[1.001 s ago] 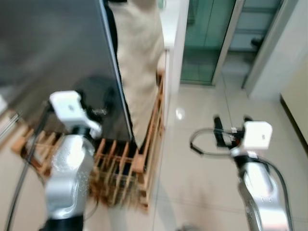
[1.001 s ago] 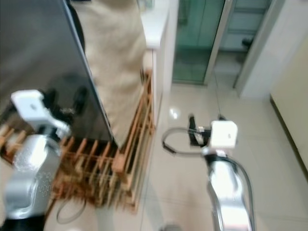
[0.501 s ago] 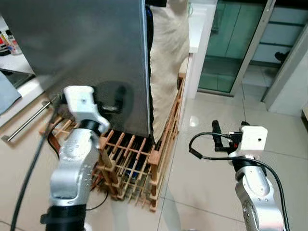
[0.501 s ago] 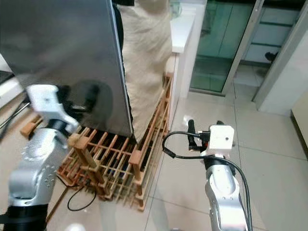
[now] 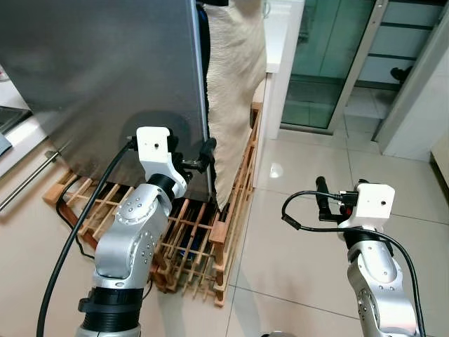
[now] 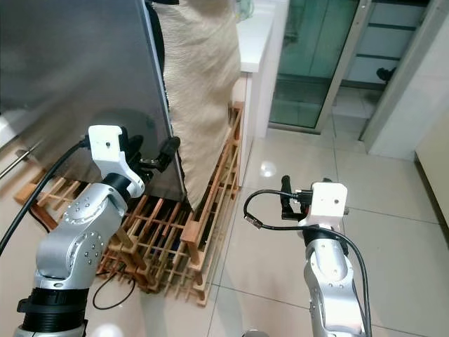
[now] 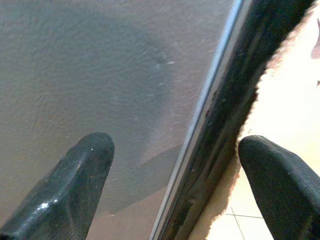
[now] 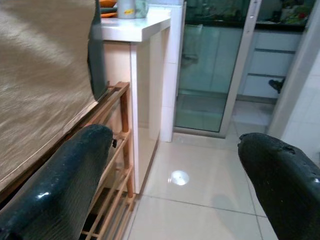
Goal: Restocking fridge
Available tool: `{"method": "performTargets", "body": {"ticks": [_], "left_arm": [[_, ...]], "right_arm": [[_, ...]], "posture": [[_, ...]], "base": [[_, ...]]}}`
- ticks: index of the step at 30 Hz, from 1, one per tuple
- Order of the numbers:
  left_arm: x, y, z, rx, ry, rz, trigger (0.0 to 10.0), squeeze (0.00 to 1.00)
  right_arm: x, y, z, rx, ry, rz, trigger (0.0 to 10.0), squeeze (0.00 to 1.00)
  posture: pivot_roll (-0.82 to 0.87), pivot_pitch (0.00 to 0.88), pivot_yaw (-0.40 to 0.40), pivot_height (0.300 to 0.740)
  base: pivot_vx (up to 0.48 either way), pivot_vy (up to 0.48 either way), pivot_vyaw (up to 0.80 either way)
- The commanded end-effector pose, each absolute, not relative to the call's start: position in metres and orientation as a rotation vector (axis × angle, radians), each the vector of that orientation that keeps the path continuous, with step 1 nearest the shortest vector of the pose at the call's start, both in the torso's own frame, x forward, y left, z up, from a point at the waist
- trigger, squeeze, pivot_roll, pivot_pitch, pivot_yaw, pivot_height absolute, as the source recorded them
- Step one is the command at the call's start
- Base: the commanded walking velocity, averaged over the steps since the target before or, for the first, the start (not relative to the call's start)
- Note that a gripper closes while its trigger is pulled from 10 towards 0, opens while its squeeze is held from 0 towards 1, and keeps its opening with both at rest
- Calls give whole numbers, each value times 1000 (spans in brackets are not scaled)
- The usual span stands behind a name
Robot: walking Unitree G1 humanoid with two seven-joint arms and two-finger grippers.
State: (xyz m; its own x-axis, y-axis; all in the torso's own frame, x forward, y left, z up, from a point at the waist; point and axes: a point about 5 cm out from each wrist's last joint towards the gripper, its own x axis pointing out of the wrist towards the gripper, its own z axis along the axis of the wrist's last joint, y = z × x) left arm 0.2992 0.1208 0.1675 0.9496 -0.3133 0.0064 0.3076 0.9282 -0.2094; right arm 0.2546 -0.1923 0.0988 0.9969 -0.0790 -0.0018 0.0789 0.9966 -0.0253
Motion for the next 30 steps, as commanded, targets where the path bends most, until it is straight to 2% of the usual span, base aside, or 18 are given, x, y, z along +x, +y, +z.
{"method": "performTargets", "body": {"ticks": [1, 8, 22, 30], "left_arm": [[298, 121, 170, -219, 23, -330, 10000, 0], [306, 118, 174, -231, 10, -331, 10000, 0], [309, 111, 181, -224, 4, -442, 10000, 0], [311, 104, 183, -321, 23, -484, 10000, 0]], "right_arm": [[254, -193, 95, -19, 14, -86, 10000, 0], [257, -196, 95, -22, 15, -93, 10000, 0], [258, -196, 91, -27, 16, -93, 10000, 0], [259, -196, 91, -26, 11, -93, 10000, 0]], "posture": [[-139, 0, 57, 740], [-149, 0, 61, 740], [-151, 0, 68, 740], [-154, 0, 71, 740]], "base": [[0, 0, 0], [0, 0, 0], [0, 0, 0], [0, 0, 0]]}}
